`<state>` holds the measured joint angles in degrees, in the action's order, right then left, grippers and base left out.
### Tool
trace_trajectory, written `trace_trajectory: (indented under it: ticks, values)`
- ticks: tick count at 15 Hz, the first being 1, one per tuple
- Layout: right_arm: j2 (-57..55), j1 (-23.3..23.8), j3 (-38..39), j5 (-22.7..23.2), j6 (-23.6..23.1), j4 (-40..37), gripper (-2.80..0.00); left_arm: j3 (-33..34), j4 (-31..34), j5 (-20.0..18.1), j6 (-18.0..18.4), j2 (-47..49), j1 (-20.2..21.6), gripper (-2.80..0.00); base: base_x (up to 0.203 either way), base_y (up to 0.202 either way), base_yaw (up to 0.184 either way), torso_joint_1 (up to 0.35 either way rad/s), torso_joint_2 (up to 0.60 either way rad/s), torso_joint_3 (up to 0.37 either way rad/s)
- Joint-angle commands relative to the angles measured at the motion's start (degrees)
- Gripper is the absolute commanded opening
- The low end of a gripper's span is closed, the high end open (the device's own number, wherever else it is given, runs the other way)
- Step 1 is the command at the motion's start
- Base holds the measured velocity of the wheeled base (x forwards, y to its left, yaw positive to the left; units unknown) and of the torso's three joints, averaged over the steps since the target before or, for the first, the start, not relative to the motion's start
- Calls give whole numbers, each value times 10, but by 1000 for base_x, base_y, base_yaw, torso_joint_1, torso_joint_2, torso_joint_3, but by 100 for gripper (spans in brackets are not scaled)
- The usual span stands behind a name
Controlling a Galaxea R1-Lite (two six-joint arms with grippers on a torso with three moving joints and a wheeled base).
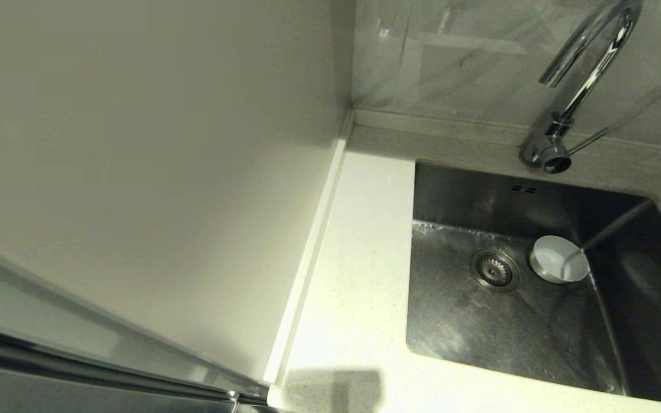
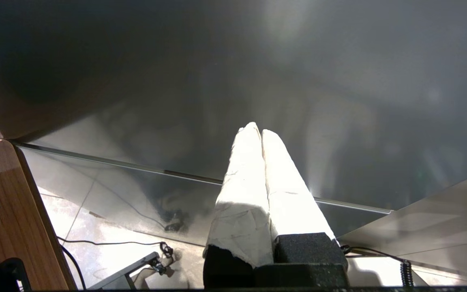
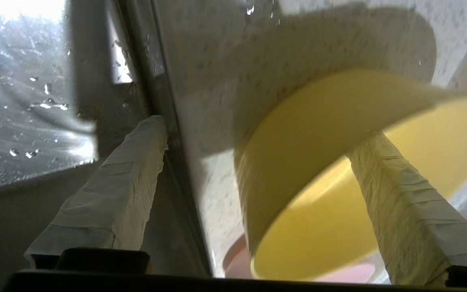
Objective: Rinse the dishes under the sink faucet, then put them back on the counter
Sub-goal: Put a bowl into the sink
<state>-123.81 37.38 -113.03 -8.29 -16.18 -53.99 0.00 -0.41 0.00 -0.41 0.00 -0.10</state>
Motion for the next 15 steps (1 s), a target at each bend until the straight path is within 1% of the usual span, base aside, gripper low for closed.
trace_trajectory:
  ticks: [1,5,7,11,13,15]
  values:
    - [-5,0,-1,-1,-2,0,-280,2,0,0,0,0,0,-280,0,0,0,0,0,0]
    - [19,-1,-1,3,-1,1,-280,2,0,0,0,0,0,-280,0,0,0,0,0,0]
    - [45,-4,-1,17,-1,-22,-280,2,0,0,0,0,0,-280,0,0,0,0,0,0]
    - [84,-19,0,32,1,-83,-280,2,0,0,0,0,0,-280,0,0,0,0,0,0]
    - [86,-19,8,43,1,-92,-280,2,0,0,0,0,0,-280,0,0,0,0,0,0]
    - [97,-18,27,44,0,-92,-280,2,0,0,0,0,0,-280,0,0,0,0,0,0]
